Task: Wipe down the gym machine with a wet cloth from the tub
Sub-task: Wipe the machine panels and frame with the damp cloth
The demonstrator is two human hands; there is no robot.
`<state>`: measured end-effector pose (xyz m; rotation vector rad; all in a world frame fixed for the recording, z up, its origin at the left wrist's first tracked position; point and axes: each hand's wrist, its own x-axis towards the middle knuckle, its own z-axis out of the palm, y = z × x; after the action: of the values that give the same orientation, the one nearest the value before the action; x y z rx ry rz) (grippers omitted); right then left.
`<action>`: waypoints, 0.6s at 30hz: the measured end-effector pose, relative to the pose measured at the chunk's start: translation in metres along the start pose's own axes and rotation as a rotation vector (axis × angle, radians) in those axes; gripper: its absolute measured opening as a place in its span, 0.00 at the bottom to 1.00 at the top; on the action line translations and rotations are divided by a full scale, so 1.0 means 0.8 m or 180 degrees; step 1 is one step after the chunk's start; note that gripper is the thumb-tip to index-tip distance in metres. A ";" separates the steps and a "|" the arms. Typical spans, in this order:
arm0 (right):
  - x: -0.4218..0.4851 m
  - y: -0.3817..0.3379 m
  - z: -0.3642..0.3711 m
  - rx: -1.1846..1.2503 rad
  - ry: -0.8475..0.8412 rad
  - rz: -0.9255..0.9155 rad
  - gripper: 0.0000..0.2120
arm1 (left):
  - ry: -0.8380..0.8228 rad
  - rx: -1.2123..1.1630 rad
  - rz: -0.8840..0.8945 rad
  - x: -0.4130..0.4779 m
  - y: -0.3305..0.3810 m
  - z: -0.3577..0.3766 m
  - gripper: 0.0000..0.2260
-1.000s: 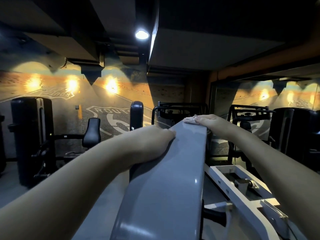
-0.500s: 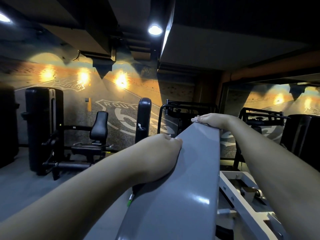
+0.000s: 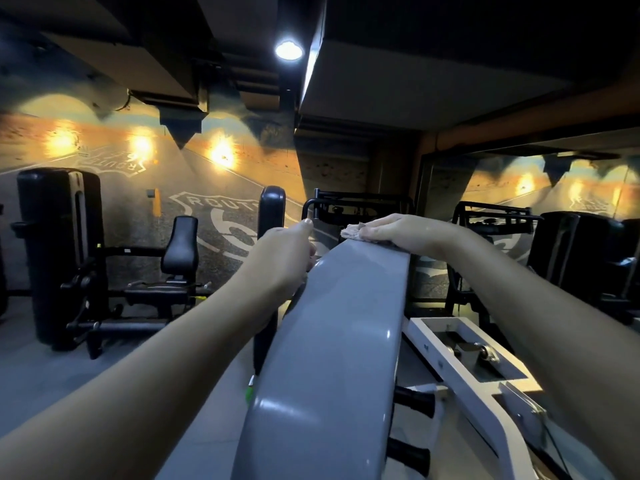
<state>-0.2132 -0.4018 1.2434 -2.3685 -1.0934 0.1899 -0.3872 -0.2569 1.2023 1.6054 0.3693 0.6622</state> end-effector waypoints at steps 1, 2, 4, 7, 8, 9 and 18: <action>-0.009 -0.005 0.005 0.0053 -0.0029 -0.0037 0.15 | -0.0025 0.0007 0.0028 0.000 -0.003 -0.004 0.20; -0.017 -0.012 0.008 0.0019 -0.0015 -0.0091 0.15 | -0.0025 -0.0027 -0.0017 -0.005 -0.001 -0.009 0.22; -0.038 -0.022 0.017 0.0000 -0.0039 -0.0232 0.12 | 0.0022 0.0073 0.0056 -0.004 0.001 -0.022 0.25; -0.079 -0.053 0.031 -0.0097 -0.0030 -0.0308 0.11 | 0.0045 0.0115 0.0109 -0.007 0.009 -0.035 0.25; -0.090 -0.061 0.036 -0.0143 0.0004 -0.0350 0.11 | 0.0026 0.0118 0.0074 -0.011 0.013 -0.037 0.26; -0.102 -0.069 0.042 -0.0194 0.0010 -0.0402 0.12 | -0.0008 0.0126 0.0065 -0.013 0.014 -0.038 0.26; -0.182 -0.118 0.105 -0.1354 0.0424 -0.1171 0.20 | -0.0169 0.0034 0.0242 -0.040 0.001 -0.054 0.24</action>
<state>-0.4010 -0.4256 1.2074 -2.4287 -1.6010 -0.3594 -0.4387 -0.2416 1.1983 1.6504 0.2743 0.6748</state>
